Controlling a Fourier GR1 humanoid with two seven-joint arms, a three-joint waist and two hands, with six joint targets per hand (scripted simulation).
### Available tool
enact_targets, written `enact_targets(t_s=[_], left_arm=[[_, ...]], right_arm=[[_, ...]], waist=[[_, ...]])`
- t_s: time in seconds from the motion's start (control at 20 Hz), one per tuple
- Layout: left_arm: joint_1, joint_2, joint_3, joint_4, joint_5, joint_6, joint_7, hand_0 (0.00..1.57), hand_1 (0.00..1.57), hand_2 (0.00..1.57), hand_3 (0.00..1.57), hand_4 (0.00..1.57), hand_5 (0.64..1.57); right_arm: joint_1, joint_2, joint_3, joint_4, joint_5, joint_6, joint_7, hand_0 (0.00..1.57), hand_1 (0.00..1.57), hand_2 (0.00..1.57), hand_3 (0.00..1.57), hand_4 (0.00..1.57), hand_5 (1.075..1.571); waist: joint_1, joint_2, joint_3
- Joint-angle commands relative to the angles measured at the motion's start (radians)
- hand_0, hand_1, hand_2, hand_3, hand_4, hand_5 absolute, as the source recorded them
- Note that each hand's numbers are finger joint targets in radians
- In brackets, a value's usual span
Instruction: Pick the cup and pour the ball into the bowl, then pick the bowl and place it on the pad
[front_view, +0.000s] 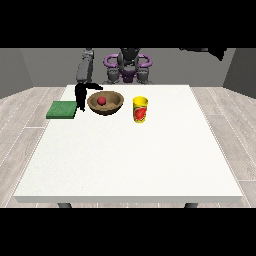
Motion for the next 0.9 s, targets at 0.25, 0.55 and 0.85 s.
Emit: enact_targets(t_s=[0.25,0.55,0.85], left_arm=[[0.049,0.142,0.122,0.044,0.121,-0.12,0.014,0.0,0.0,0.0,0.0,0.28,1.508],[0.042,0.212,0.171,0.081,0.161,-0.149,0.006,0.0,0.0,0.0,0.0,0.24,1.494],[0.057,0.228,0.178,0.062,0.176,-0.177,-0.006,0.0,0.0,0.0,0.0,0.21,1.506]], right_arm=[[-0.1,0.013,0.025,0.24,0.043,-0.007,-0.114,0.0,0.0,0.0,0.0,0.0,1.568],[-0.21,0.001,0.03,0.341,0.054,-0.03,-0.139,0.0,0.0,0.0,0.0,0.0,1.571],[-0.178,0.084,0.002,0.407,0.01,-0.071,-0.138,0.58,0.58,0.0,0.0,0.4,1.531]], waist=[[-0.029,0.009,0.002],[-0.056,0.035,0.002],[-0.029,0.06,0.0027]])
